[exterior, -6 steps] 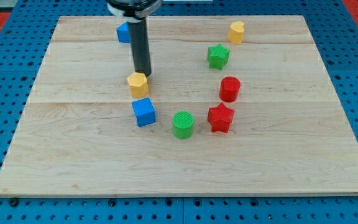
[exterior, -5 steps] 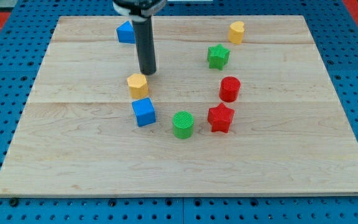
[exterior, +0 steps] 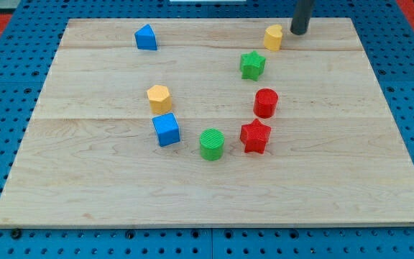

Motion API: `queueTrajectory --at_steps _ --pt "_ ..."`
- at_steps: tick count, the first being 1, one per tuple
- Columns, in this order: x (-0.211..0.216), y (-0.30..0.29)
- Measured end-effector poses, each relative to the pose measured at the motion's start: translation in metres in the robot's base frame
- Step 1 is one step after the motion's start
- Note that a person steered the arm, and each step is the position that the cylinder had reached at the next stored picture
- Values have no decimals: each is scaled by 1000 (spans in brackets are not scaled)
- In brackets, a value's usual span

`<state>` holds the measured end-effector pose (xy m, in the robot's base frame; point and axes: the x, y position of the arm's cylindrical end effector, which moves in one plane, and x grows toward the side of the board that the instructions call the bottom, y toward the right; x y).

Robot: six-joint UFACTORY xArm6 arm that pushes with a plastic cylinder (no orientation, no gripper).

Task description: Move the yellow heart towards the yellow hexagon

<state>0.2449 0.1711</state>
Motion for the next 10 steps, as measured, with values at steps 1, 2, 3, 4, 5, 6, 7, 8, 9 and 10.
queueTrajectory --at_steps 1,2,3,4,5,6,7,8,9,10 --pt "26 -45" --pt "30 -80" --pt "6 -1" --pt "0 -4" --pt "-21 -77" --pt "-16 -155" --pt "4 -215" --pt "-42 -206" --pt "-22 -239" --pt "3 -216"
